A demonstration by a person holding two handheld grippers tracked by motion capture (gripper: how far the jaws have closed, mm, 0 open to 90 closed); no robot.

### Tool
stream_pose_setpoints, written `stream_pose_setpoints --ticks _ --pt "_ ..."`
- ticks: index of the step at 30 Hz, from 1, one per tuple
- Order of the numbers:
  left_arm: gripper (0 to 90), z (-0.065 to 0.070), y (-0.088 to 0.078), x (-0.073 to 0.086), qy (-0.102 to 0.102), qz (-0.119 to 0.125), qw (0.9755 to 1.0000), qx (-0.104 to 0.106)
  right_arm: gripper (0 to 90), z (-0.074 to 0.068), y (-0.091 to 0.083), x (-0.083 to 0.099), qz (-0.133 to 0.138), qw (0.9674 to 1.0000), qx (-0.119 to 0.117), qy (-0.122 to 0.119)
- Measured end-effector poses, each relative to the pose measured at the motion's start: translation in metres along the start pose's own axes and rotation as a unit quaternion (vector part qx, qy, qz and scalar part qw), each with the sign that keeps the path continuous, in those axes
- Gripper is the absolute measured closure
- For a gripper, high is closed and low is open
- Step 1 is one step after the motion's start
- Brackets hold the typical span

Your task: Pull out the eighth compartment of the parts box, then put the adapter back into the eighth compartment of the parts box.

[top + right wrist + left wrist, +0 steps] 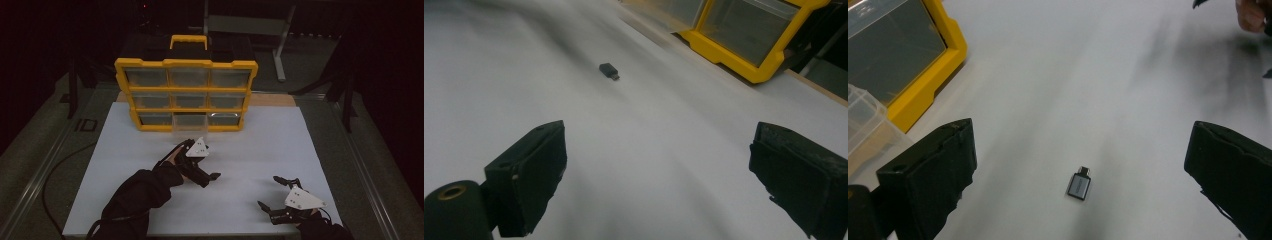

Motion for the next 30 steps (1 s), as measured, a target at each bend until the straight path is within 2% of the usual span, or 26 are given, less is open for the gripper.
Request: stream_pose_setpoints --ticks 7,12,15,17,20,28,30 --pt "0.1 0.005 0.007 0.006 -0.007 -0.007 0.9997 0.022 8.4 0.0 0.0 0.0 0.0 1.0 0.0 0.0" --pt "0.2 0.007 0.016 0.016 -0.008 -0.026 0.9991 0.031 8.4 0.0 0.0 0.0 0.001 1.0 -0.001 -0.002" --pt "0.7 0.008 0.02 0.021 -0.012 -0.032 0.9988 0.034 8.4 0.0 0.0 0.0 0.001 1.0 -0.001 -0.002" --pt "0.8 0.008 0.023 0.024 -0.023 -0.041 0.998 0.041 8.4 0.0 0.0 0.0 0.0 1.0 -0.002 -0.002" --pt "1.9 0.008 0.026 0.028 -0.024 -0.053 0.9973 0.046 8.4 0.0 0.0 0.0 -0.001 1.0 -0.002 0.0" --pt "2.7 0.007 0.031 0.033 -0.028 -0.057 0.997 0.045 8.4 0.0 0.001 0.001 0.0 1.0 -0.002 -0.003" --pt "3.4 0.006 0.032 0.033 -0.026 -0.058 0.9971 0.041 8.4 -0.001 0.0 0.0 0.002 1.0 -0.001 0.007"
Point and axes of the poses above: each handheld gripper's, and its own axes: y roughly forward along the jaws, x roughly out of its underside, z roughly to its right, the point moved 6 cm from there along y, roughly forward along the jaws, and after that the axes turned 1 degree about z, right-handed, at the moved point
